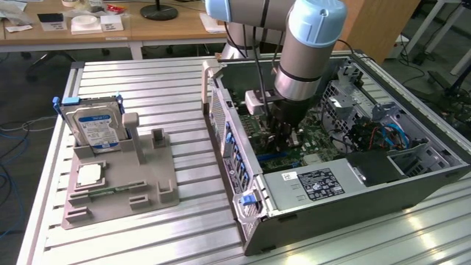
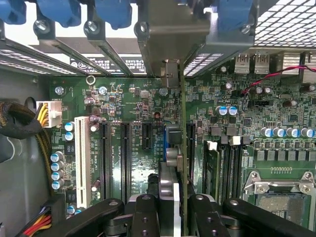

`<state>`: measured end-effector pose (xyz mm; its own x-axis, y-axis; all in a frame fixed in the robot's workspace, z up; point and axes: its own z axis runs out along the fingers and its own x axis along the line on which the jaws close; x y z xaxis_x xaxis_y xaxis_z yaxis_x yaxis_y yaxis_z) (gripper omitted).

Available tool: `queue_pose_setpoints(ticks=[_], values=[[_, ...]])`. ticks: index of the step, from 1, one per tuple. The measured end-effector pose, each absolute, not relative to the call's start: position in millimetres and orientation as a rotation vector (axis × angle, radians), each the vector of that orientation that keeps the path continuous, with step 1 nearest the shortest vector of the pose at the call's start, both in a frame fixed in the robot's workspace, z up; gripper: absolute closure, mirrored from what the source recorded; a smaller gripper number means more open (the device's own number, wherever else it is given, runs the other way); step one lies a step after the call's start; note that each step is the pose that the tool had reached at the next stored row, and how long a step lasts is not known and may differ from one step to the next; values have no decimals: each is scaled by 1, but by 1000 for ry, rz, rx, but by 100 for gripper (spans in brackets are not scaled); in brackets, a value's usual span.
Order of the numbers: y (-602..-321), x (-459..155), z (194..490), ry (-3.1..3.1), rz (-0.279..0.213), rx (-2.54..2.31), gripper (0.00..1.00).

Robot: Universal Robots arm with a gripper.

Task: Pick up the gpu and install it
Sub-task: 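Insert the gpu into the slot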

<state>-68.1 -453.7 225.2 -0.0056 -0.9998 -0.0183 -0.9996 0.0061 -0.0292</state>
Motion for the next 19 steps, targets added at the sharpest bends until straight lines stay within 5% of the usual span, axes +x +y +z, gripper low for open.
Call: queue_pose_setpoints(ticks=[19], values=[[-454, -68, 221, 2231, -13, -2164, 72]])
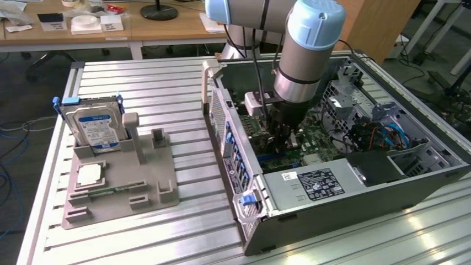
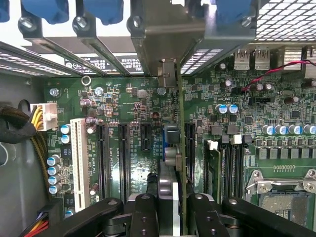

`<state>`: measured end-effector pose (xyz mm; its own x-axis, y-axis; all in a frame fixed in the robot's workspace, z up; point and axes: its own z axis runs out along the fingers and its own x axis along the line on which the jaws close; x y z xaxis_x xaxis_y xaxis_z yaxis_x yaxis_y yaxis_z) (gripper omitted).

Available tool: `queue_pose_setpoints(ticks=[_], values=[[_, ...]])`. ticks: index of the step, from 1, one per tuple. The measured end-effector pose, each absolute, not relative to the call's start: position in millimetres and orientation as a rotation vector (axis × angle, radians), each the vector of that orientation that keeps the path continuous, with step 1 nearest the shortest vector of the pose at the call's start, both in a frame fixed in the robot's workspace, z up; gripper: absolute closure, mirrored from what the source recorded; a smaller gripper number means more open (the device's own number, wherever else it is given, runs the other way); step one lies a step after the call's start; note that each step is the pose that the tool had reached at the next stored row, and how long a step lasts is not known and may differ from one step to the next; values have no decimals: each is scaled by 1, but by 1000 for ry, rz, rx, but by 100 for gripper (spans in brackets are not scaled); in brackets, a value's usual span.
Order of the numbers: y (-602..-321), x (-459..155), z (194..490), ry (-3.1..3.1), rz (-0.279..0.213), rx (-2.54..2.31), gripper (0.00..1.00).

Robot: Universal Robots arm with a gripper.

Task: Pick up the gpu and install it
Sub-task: 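Insert the gpu into the slot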

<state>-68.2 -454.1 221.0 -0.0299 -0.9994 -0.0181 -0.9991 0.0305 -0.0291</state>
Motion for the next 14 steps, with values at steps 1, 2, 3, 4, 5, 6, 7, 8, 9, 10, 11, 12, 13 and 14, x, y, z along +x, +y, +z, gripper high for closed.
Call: queue_pose_setpoints(ticks=[1, 2, 3, 4, 5, 6, 7, 8, 9, 10, 11, 12, 13, 14], values=[[-454, -68, 221, 2231, -13, -2164, 72], [-454, -68, 221, 2231, -13, -2164, 72], [-454, -68, 221, 2231, -13, -2164, 72], [-454, -68, 221, 2231, -13, -2164, 72], [-454, -68, 221, 2231, -13, -2164, 72], [-454, -68, 221, 2231, -13, -2164, 72], [-454, -68, 221, 2231, -13, -2164, 72], [-454, -67, 221, 2231, -13, -2164, 72], [-454, -67, 221, 2231, -13, -2164, 72], [-454, -67, 221, 2231, -13, -2164, 72], [-454, -67, 221, 2231, -13, -2164, 72], [-454, -67, 221, 2231, -13, -2164, 72], [-454, -68, 221, 2231, -13, -2164, 72], [-454, -68, 221, 2231, -13, -2164, 72]])
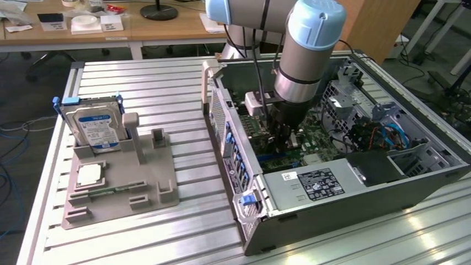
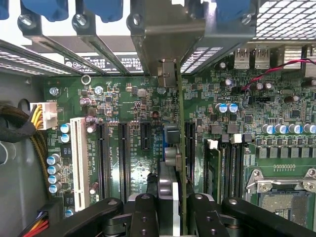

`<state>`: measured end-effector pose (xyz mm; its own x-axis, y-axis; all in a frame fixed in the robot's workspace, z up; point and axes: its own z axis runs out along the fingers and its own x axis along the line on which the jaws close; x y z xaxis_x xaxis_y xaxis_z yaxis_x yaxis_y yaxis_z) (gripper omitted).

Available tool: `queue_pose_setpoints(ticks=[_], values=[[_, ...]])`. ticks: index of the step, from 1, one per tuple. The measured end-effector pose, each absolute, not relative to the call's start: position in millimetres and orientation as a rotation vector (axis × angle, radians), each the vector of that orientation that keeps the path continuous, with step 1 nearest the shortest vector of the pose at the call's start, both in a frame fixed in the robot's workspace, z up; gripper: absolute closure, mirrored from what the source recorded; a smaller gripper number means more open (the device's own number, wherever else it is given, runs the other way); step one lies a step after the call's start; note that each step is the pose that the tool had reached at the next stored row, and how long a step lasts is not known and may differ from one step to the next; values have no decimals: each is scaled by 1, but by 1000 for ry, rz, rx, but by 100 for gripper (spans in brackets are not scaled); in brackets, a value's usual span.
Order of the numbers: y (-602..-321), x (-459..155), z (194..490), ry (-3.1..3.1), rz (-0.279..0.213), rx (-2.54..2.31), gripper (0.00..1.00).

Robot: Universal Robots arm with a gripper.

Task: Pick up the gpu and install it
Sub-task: 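Insert the gpu into the slot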

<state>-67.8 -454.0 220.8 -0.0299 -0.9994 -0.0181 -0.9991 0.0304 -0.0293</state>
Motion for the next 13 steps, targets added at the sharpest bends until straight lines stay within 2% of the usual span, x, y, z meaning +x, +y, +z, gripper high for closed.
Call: queue_pose_setpoints(ticks=[13], values=[[-454, -68, 219, 2231, -13, -2164, 72]])
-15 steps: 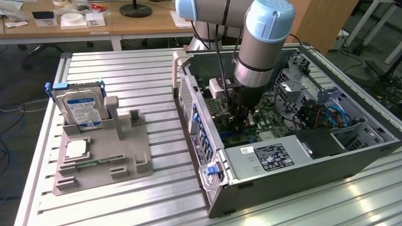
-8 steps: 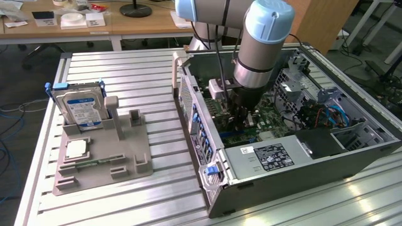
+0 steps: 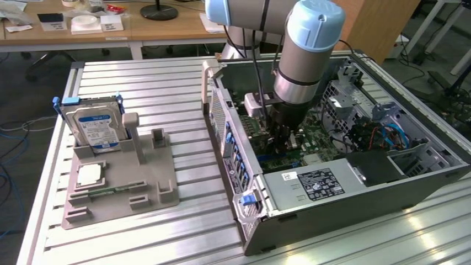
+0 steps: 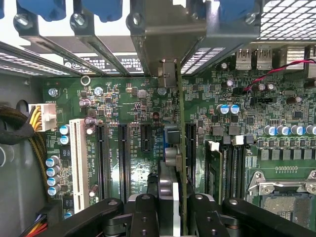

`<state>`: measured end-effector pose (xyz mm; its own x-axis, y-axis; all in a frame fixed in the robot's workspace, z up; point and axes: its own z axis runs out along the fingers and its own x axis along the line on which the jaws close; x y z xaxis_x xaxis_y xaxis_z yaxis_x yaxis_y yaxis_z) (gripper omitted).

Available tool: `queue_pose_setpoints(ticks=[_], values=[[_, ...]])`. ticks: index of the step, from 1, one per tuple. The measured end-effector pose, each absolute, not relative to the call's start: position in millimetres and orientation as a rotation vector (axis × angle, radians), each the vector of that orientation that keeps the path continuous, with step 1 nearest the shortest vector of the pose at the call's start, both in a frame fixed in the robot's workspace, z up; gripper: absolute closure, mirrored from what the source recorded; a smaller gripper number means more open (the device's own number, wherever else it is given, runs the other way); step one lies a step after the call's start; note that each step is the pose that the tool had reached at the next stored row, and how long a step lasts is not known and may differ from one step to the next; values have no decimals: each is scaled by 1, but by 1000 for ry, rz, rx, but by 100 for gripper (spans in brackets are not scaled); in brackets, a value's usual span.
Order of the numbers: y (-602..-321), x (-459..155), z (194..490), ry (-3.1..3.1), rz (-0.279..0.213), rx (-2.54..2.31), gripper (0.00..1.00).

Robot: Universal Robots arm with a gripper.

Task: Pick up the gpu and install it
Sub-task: 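Insert the gpu into the slot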

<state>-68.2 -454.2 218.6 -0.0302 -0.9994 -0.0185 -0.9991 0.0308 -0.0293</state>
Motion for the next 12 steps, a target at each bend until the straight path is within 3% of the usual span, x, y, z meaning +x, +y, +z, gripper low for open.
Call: queue_pose_setpoints(ticks=[12], values=[[-456, -68, 220, 2231, -14, -2165, 72]])
